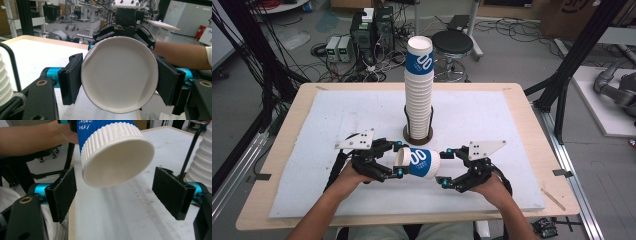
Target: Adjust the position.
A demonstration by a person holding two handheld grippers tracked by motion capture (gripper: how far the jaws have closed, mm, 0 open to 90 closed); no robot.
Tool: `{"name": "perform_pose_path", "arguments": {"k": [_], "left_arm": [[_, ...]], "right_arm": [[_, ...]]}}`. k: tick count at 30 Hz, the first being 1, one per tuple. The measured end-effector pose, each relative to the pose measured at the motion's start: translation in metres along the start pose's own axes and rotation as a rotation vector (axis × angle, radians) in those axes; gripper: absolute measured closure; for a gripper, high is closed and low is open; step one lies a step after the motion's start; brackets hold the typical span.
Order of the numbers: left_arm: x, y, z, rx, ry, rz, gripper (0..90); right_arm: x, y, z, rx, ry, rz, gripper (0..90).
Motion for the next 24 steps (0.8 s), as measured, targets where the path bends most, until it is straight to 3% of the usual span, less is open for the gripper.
{"name": "perform_pose_path", "arguments": {"k": [7, 12, 20, 24], "left_arm": [[-0.005, 0.001, -0.007, -0.015, 0.045, 0.015, 30.2], [-0.008, -0.001, -0.010, -0.048, 0.080, 0.026, 30.2], [-0.008, -0.001, -0.011, -0.050, 0.079, 0.011, 30.6], [-0.008, 0.002, -0.012, -0.025, 0.072, -0.006, 31.3]], "right_arm": [[0.003, 0.001, -0.008, 0.004, -0.018, -0.001, 17.6], [0.009, 0.000, -0.010, -0.001, -0.063, -0.003, 17.6], [0.009, -0.004, -0.004, -0.059, -0.068, 0.007, 21.9], [0.007, -0.005, 0.000, -0.071, -0.058, 0.021, 26.9]]}}
Point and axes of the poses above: each handheld gripper's, and its own axes: z roughly backward along the jaws, y roughly out of its underside, x roughly to its left, the point moved 9 cm from there along -z, roughly forward along the jaws, and after that the axes turned 5 degrees about y, right-handed, at the moved point
